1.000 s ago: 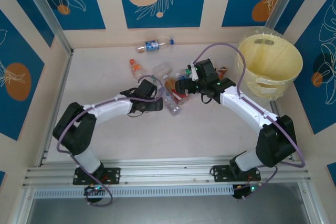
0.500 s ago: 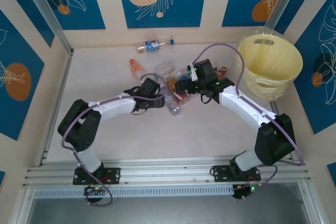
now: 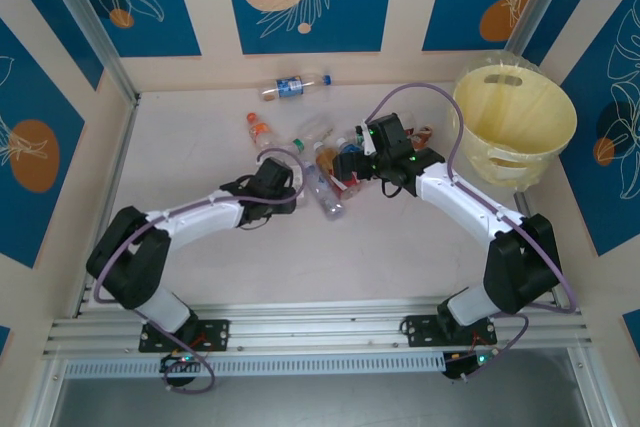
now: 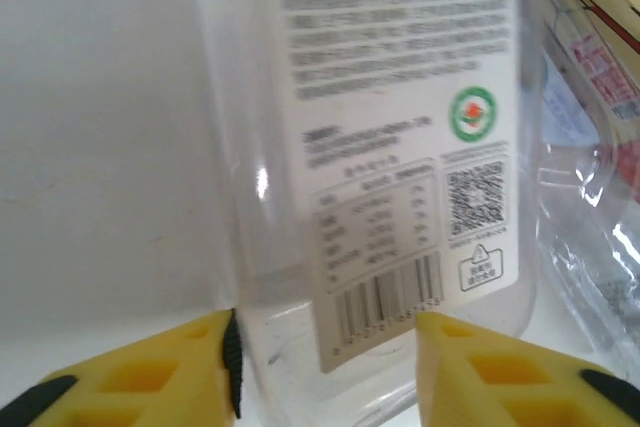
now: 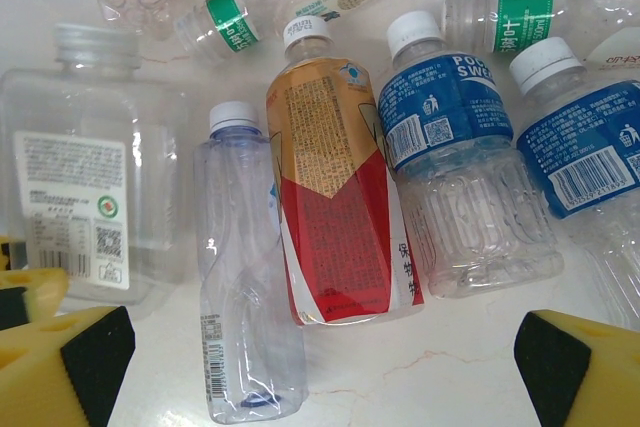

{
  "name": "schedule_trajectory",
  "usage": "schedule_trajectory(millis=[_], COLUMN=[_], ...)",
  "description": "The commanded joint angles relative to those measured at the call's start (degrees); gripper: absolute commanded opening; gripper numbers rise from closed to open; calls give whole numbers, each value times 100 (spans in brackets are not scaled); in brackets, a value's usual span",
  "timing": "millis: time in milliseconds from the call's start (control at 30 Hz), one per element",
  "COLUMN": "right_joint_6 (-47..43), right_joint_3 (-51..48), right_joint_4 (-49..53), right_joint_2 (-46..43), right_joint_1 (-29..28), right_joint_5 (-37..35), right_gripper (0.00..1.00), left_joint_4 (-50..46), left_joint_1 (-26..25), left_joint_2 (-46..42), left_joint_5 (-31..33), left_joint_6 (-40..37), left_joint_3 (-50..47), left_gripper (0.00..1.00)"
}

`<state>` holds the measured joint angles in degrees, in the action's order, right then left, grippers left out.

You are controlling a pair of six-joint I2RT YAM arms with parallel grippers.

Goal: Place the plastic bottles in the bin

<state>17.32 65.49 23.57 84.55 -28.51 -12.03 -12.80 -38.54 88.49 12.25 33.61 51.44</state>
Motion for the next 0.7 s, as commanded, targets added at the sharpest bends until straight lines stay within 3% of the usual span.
schedule_trajectory(millis=[0,267,533,667], right_joint_6=[-25,66,-179,-369], right_joint_3=[77,24,-423,88], right_joint_4=[-28,-26,-1367,-1339], right_joint_2=[-20,-37,9,648], right_joint_1=[-32,-68,-87,-113], right_joint_5=[68,346,2478,2829], right_gripper=[100,100,99,99], left_joint_4=[52,244,1725,1624], left_joint_1=[21,26,25,31], left_joint_2=[-157,-434,-941,-772], left_joint_5=[5,-231,-636,-595], left_joint_6=[-190,-423,-1058,-1097], left_joint_3=[-226,-527,-1463,-1460], left_gripper=[36,24,23,23])
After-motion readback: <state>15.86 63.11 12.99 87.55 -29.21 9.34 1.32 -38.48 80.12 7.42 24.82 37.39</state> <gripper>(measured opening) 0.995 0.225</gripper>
